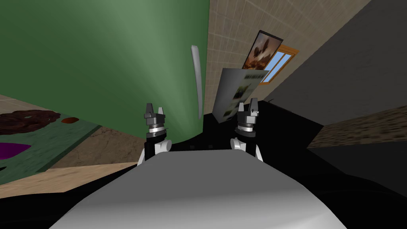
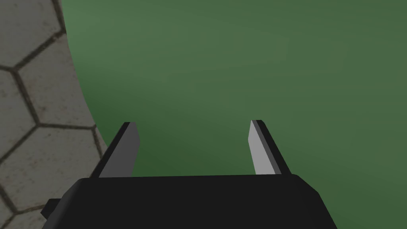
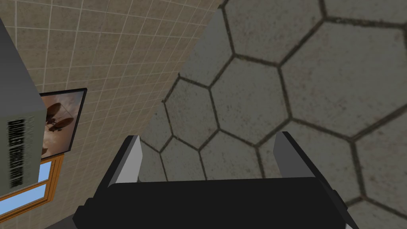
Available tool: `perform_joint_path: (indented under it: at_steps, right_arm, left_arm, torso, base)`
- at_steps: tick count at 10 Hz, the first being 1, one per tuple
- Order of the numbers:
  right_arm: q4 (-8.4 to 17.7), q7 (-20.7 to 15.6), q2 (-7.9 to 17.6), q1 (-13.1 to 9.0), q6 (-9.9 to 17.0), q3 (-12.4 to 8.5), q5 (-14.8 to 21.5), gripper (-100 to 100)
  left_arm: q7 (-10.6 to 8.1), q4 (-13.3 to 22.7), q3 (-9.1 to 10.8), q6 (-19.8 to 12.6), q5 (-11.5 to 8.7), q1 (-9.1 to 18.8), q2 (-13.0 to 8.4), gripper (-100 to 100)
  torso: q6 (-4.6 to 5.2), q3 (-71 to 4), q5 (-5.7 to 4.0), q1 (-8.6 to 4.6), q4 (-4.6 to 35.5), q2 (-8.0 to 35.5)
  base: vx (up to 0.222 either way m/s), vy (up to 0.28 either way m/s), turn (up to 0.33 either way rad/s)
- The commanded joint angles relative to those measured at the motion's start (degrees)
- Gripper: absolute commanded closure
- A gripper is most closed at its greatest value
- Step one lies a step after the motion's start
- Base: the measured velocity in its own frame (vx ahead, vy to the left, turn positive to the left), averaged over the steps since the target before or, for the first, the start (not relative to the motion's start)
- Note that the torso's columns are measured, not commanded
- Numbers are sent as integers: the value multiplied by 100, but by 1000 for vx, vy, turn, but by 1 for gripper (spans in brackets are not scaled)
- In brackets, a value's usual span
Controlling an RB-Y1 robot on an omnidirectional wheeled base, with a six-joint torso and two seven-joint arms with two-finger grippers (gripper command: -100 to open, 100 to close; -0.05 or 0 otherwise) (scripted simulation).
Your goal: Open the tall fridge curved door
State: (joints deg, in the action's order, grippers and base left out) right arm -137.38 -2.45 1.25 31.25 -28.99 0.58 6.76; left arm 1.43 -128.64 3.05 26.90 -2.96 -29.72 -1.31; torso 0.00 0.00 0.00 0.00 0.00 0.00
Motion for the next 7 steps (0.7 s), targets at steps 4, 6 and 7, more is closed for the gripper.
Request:
perform_joint_path:
  at_steps: [4,6,7]
  right_arm:
    - [-1,0,0,0,0,0,0,0]
    - [-1,0,0,0,0,0,0,0]
    - [-2,0,0,0,0,0,0,0]
  left_arm:
    - [0,-1,0,0,0,0,0,0]
    - [0,-1,0,0,0,0,0,0]
    - [0,-1,0,1,0,0,0,0]
  torso:
    - [0,-2850,0,0,1424,1422]
    - [0,-4536,0,0,2268,2269]
    - [0,-5381,0,0,2691,2693]
  base:
    - [0,0,0]
    - [0,0,0]
    - [0,0,0]
